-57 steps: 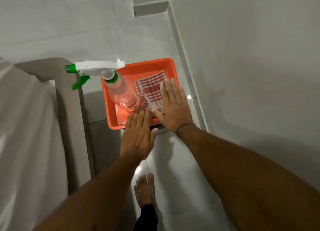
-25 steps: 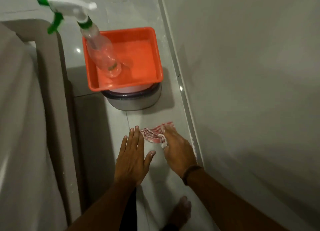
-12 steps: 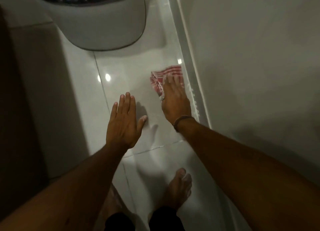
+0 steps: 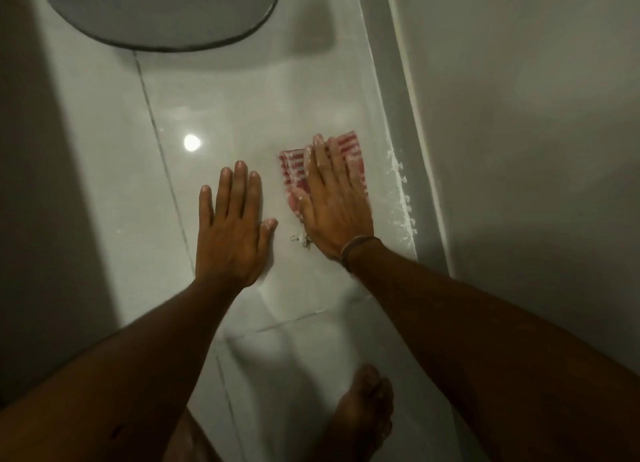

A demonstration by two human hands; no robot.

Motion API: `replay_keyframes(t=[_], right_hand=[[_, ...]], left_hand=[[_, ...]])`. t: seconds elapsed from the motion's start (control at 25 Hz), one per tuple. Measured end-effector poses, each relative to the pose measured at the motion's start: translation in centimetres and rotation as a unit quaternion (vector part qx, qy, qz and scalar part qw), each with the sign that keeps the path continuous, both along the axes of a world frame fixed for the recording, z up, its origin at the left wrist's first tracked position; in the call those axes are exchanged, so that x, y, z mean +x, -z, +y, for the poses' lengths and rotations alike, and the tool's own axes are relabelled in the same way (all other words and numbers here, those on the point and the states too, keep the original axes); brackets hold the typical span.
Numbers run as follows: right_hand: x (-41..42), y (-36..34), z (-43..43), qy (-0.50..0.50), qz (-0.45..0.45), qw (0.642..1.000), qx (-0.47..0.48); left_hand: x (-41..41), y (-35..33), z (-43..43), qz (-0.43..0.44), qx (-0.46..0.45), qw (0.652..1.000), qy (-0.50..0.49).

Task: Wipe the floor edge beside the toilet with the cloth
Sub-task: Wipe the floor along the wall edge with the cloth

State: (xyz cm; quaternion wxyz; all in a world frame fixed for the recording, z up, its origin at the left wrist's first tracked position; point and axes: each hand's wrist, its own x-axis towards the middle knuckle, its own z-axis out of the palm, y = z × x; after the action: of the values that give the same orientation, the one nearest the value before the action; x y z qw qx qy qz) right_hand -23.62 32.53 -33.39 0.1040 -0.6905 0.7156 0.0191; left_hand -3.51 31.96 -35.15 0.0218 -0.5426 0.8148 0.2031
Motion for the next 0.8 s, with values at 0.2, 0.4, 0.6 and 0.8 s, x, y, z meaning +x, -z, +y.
replay_keyframes(t=[0.2,0.4,0.6,0.8], right_hand=[[-1.2,1.7,-0.6,-0.002,-0.051,0.999,0.001],[-6.5,1.6,-8.2,0.027,-0.066,0.997,-0.022],[-7.3,1.1,-8.0,0.068,-0.08,0.994,-0.022],[-7.1,0.6,-1.5,0.086,-0.094,0.992,-0.011]], left_hand=[[0.3,1.9,0.6,0.006,-0.062,0.998,0.007],[0.5,2.3,0.8,0.008,-0.08,0.997,0.013],[0.7,2.1,0.8,0.006,-0.08,0.997,0.015],[0.8,2.1,0.9,-0.001,-0.077,0.997,0.011]])
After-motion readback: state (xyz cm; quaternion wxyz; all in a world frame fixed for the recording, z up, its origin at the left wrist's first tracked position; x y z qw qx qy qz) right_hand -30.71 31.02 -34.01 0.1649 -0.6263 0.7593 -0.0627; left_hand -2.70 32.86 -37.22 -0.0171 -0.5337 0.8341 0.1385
